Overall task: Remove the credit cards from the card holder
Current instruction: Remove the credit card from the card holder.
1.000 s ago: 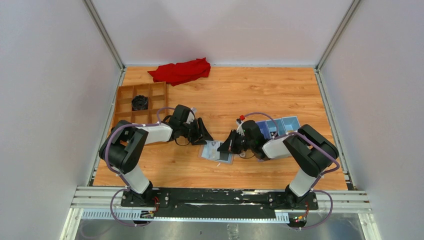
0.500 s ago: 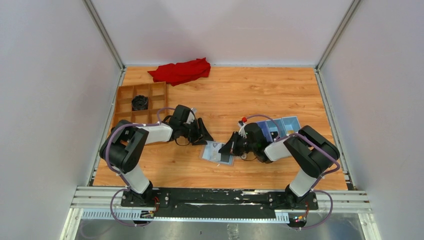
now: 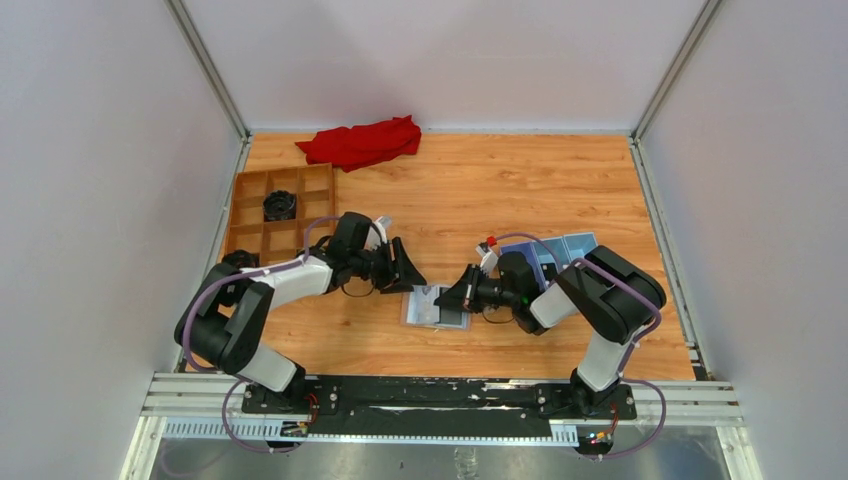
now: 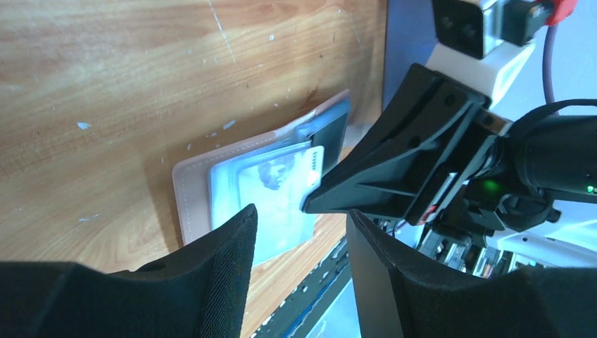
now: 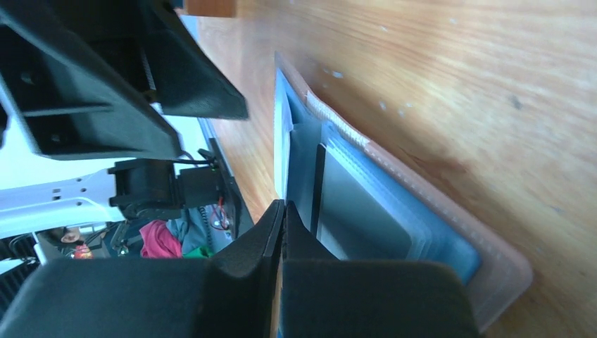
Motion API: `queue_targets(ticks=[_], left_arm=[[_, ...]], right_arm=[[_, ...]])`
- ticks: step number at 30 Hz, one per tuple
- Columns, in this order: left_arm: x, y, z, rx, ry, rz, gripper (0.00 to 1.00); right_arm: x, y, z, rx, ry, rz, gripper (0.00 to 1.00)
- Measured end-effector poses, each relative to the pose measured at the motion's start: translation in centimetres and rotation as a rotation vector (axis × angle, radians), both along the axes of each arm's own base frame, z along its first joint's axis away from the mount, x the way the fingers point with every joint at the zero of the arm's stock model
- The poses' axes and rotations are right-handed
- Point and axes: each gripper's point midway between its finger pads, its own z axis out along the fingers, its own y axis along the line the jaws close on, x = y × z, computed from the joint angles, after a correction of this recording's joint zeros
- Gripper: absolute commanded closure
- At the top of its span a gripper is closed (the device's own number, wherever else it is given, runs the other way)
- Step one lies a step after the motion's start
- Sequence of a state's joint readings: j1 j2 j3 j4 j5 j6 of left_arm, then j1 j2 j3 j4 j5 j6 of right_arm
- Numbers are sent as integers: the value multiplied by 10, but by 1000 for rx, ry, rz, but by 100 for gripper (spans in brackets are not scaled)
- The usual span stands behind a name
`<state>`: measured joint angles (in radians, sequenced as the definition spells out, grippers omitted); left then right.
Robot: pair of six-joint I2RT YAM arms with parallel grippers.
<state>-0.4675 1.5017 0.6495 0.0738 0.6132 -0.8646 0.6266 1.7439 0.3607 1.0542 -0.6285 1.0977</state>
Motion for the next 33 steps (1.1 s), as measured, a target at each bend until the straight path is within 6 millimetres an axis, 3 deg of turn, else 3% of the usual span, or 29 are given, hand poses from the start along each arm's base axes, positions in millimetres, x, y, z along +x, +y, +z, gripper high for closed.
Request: queue_targets(ticks=[7,15,22,33], left_arm=[[-10,3,-9,4,35,-11,47],[-9,3,-9,4,34,-11,47],[-13,6,-15,17,46,-5,47],[-19,12,-38,58,105,7,47]], right_arm=[[4,6,22,94,-52,-6,100],[6,7,28,125,-54,-12,100],[5,7,25,122,-44,-11,100],[5,3,1,20,22,-11,100]])
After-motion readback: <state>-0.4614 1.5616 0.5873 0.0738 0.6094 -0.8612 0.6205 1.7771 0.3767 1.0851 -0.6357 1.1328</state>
